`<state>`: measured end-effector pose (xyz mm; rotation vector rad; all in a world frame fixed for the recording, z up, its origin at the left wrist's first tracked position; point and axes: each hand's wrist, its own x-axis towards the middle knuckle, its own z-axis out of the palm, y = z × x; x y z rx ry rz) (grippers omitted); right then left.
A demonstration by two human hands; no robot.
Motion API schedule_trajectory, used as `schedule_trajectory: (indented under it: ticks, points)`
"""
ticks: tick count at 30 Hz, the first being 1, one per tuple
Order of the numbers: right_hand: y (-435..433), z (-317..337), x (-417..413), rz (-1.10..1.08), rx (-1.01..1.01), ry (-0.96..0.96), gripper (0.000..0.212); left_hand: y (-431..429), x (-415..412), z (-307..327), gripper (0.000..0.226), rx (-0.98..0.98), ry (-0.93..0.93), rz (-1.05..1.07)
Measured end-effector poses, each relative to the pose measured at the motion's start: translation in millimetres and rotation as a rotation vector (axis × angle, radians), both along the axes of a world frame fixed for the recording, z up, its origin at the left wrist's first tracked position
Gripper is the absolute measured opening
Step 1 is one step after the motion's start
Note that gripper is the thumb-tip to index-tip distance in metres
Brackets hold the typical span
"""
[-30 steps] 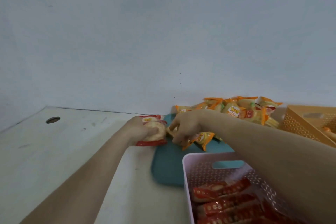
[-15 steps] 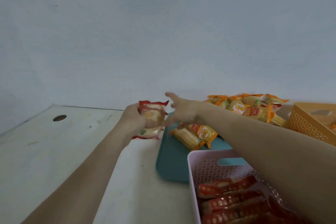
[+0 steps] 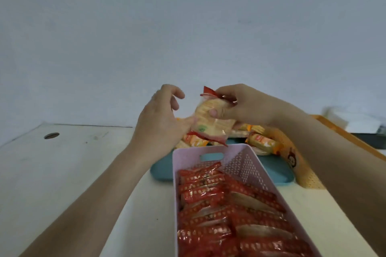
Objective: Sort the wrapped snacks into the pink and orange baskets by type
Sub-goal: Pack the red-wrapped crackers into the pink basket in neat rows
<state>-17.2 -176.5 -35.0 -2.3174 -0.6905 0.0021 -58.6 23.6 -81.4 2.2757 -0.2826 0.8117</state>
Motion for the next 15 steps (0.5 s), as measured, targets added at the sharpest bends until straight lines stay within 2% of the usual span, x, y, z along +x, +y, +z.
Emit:
schedule_trajectory:
  ticks: [2,4,6,8,10,11,15]
  points:
    - [-16,-9,-7,-0.034,-0.118,-0.051,0.037,-8,-12,-7,0.021,0.222,0.214,-0.154]
    - [-24,-20,-22,-0.062,-0.246,-0.13,0.049,-19,-19,-20,0.036,0.606,0.366,-0.264]
    - [-27,-34,-39,-0.059,-0.351,-0.3,0.048,-28,-23,-35,0.047,0.796,0.43,-0.293]
    - [-24,-47,-49,-0.055,-0.424,-0.414,0.037,-28,-19,-49,0.061,0.827,0.463,-0.263]
    - [-23,-55,-51,-0.046,-0.449,-0.411,0.036,-24,-14,-57,0.074,0.818,0.432,-0.238]
    - [-26,-57,-50,-0.044,-0.458,-0.373,0.037,-22,-12,-58,0.071,0.815,0.431,-0.227]
    - [-29,-68,-49,-0.008,-0.575,-0.177,0.038,-21,-10,-59,0.035,0.792,0.39,-0.23]
